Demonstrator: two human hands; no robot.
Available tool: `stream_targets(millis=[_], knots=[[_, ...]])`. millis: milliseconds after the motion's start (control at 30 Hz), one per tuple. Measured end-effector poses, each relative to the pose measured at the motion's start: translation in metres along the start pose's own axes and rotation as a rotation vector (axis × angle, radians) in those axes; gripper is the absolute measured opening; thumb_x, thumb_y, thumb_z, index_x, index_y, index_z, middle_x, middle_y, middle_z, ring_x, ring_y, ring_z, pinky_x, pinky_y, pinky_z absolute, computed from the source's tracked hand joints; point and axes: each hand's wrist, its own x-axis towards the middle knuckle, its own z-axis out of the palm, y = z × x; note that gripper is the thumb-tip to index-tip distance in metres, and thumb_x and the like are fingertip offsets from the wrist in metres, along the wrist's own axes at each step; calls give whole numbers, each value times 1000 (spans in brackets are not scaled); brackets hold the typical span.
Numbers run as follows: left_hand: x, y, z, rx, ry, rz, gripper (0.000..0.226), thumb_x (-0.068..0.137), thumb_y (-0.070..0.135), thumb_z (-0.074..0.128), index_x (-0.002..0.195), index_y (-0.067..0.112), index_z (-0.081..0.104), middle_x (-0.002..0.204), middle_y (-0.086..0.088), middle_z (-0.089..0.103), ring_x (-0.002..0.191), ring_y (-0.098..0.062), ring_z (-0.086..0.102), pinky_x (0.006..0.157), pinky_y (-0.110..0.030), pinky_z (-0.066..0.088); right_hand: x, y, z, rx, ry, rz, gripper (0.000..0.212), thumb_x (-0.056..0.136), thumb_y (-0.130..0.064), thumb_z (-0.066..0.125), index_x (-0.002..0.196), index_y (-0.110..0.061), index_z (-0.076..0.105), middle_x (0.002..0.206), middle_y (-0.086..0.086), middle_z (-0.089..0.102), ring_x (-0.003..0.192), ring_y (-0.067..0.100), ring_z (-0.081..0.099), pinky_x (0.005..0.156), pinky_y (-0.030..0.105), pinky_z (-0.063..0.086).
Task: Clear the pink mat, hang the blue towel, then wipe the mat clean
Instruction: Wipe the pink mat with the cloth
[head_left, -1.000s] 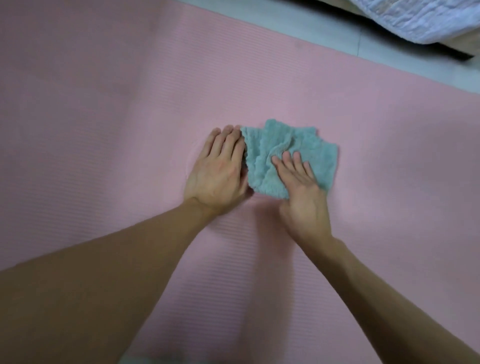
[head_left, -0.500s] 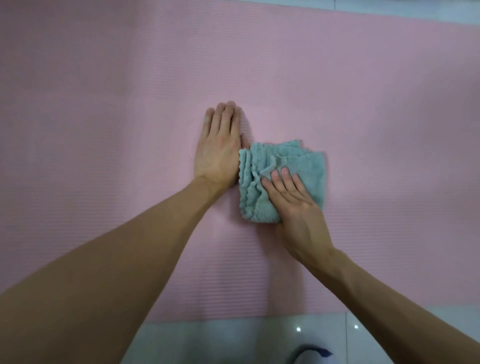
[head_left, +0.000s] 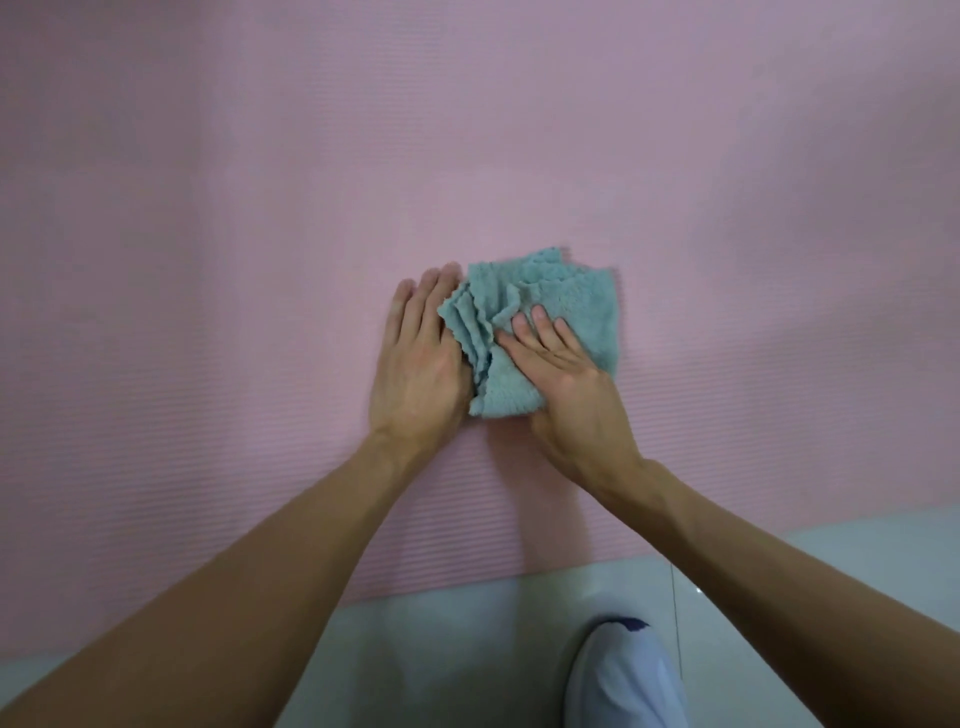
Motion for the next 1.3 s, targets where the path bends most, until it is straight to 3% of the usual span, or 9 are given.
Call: stream_targets(millis=[200, 367, 500, 633, 933, 1033, 1167, 1233, 1300], knots=[[5, -2, 3, 58, -26, -50, 56, 93, 21, 34, 145, 0, 37, 152, -17, 37, 142, -32, 32, 120, -46, 19, -66, -3, 3, 83, -107, -120, 66, 72, -9, 40, 136, -4, 53, 145, 13, 47, 141, 30, 34, 118, 44, 23], [4, 2, 2, 49, -4, -69, 53, 94, 14, 36, 145, 1, 38, 151, -15, 38, 141, -31, 33, 120, -46, 18, -116, 14, -3, 143, -313, -387, 64, 76, 0, 59, 139, -8, 51, 150, 6, 42, 145, 23, 28, 117, 48, 27], [5, 1, 0, 41, -11, -75, 53, 93, 15, 36, 144, 1, 39, 151, -15, 39, 141, -30, 33, 120, -45, 17, -119, 54, -24, 132, -504, -621, 39, 93, -17, 51, 130, -6, 61, 146, 6, 48, 144, 22, 32, 115, 46, 30], [5, 1, 0, 39, -19, -75, 53, 93, 15, 35, 144, 0, 40, 151, -15, 39, 141, -31, 33, 120, -45, 17, -110, 93, -39, 59, -586, -748, 37, 81, -4, 62, 117, -5, 70, 141, 6, 53, 142, 20, 36, 114, 44, 34], [6, 4, -2, 54, -53, -98, 53, 91, 12, 42, 142, -2, 41, 150, -17, 40, 140, -33, 35, 120, -46, 18, -102, 90, -39, 2, -589, -778, 35, 80, -8, 58, 112, -10, 73, 134, 3, 60, 136, 18, 44, 112, 41, 37], [8, 14, -3, 61, -89, -189, 57, 87, 7, 41, 143, -4, 39, 149, -19, 40, 139, -36, 34, 120, -48, 18, -101, 85, -41, -35, -646, -766, 36, 77, -12, 55, 107, -13, 75, 129, -1, 64, 133, 16, 48, 111, 39, 39], [-13, 60, -29, -48, -275, -331, 60, 86, 10, 38, 144, -1, 33, 148, -16, 36, 136, -32, 32, 119, -42, 20, -107, 60, -50, -207, -645, -683, 40, 67, -15, 60, 103, -17, 77, 119, -4, 69, 124, 12, 56, 107, 37, 44], [-41, 88, -48, -177, -389, -353, 54, 86, 17, 26, 138, 5, 40, 139, -11, 41, 126, -28, 40, 108, -38, 33, -106, 39, -56, -286, -681, -587, 43, 70, -19, 44, 97, -15, 78, 111, 1, 73, 116, 18, 63, 106, 37, 44], [-76, 106, -74, -299, -480, -428, 39, 93, 18, 30, 126, 12, 49, 127, -5, 47, 113, -25, 51, 90, -38, 43, -102, 17, -62, -299, -811, -450, 58, 76, -24, 25, 103, -15, 76, 115, 5, 71, 114, 24, 63, 103, 36, 48]])
